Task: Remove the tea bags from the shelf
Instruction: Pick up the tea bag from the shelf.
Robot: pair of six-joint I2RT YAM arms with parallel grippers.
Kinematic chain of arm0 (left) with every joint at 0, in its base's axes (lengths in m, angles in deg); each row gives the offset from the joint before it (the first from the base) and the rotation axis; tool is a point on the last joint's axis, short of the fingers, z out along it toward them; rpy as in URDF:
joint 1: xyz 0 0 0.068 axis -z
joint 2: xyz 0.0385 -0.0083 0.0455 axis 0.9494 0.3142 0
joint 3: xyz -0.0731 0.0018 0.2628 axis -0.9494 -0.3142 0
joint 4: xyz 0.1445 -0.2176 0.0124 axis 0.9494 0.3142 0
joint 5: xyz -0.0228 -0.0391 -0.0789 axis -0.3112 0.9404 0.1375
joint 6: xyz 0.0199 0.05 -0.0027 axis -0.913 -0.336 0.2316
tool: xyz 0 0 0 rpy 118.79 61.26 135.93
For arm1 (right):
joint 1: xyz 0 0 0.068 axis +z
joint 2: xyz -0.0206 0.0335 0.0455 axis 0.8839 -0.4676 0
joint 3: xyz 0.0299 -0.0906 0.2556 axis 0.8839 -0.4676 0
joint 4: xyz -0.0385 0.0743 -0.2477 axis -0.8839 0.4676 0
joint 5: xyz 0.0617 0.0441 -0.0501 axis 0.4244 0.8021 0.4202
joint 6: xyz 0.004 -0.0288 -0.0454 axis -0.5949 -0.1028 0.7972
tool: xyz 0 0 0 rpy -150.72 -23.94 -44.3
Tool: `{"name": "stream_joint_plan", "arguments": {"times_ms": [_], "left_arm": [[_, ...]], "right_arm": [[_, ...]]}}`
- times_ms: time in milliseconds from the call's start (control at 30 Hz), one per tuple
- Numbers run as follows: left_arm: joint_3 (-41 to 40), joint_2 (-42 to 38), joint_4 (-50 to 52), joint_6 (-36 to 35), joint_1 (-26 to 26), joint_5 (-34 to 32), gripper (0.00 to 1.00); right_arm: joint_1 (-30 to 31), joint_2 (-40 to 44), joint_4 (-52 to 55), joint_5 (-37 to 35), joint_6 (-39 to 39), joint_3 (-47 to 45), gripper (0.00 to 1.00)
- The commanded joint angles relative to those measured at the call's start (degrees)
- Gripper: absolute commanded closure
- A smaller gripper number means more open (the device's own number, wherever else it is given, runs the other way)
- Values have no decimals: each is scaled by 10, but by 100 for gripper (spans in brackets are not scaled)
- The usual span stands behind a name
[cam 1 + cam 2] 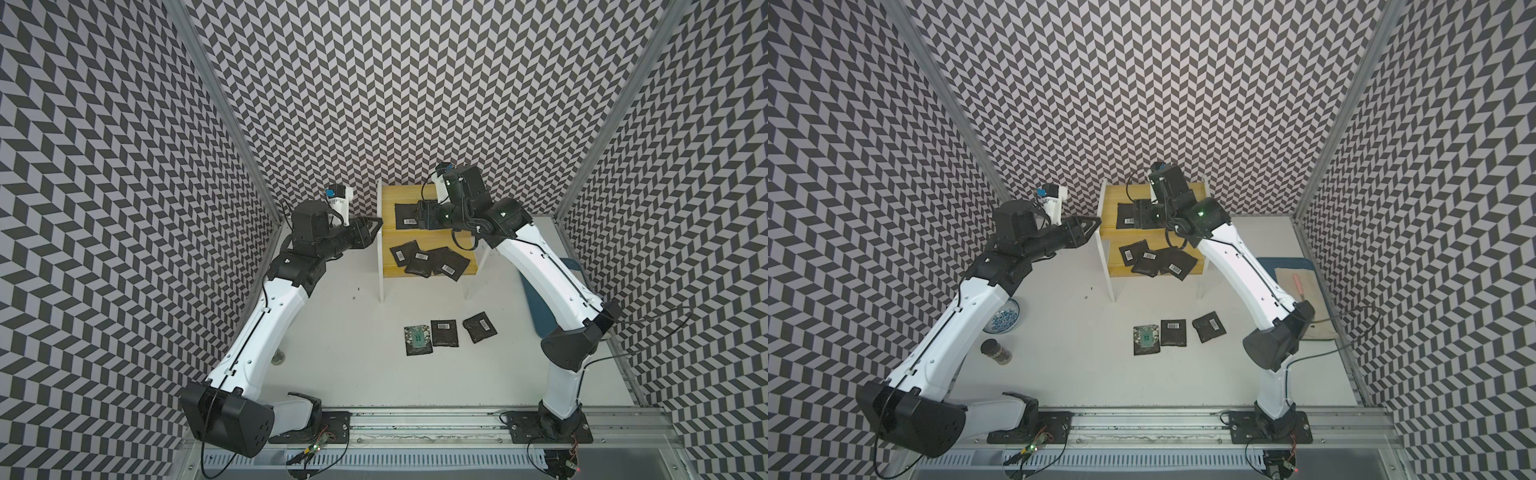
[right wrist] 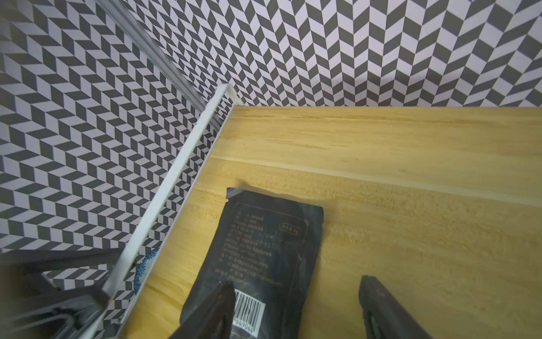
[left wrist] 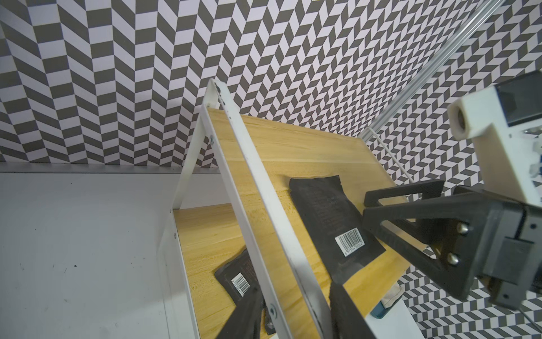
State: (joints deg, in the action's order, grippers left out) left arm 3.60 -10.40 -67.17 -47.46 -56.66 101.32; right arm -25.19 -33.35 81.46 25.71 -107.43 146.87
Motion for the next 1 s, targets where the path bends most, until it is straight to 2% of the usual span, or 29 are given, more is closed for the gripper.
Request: {"name": "stream_joint_plan", "arguments": {"times_ms": [0, 133, 400, 600, 967], "left_arm": [[-13, -5, 10, -8, 4, -3, 59], [-13, -6, 9, -8, 4, -5, 59], [-17, -4, 1, -5, 4, -4, 59], [-18, -4, -2, -6, 3, -7, 58], [-20, -8, -4, -6, 2, -8, 58]], "right_arm": [[-2, -12, -14, 24, -1, 13, 29], [8, -20, -11, 24, 10, 8, 30], [41, -41, 31, -69, 42, -14, 37], [53, -31, 24, -72, 43, -58, 41], [59, -16, 27, -97, 39, -124, 60]]}}
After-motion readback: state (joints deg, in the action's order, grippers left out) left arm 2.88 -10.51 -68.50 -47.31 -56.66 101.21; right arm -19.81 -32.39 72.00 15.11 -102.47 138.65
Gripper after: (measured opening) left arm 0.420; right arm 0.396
